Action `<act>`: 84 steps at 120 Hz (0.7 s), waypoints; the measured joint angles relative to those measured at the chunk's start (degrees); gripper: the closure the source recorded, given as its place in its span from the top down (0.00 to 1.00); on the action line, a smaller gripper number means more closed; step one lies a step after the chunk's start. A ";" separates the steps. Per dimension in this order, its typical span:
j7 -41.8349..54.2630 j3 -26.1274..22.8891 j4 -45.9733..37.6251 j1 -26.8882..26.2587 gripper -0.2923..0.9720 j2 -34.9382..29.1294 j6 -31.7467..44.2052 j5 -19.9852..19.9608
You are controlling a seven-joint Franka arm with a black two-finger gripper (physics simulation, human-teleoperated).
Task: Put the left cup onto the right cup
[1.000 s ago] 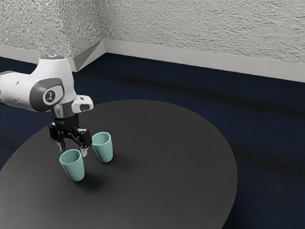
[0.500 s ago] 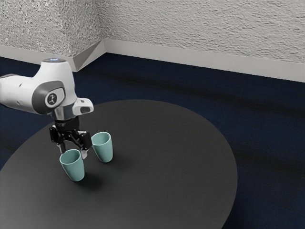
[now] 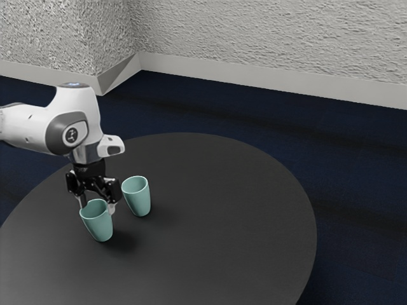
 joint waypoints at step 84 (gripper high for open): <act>0.08 0.00 1.06 -0.62 0.73 4.63 2.03 0.09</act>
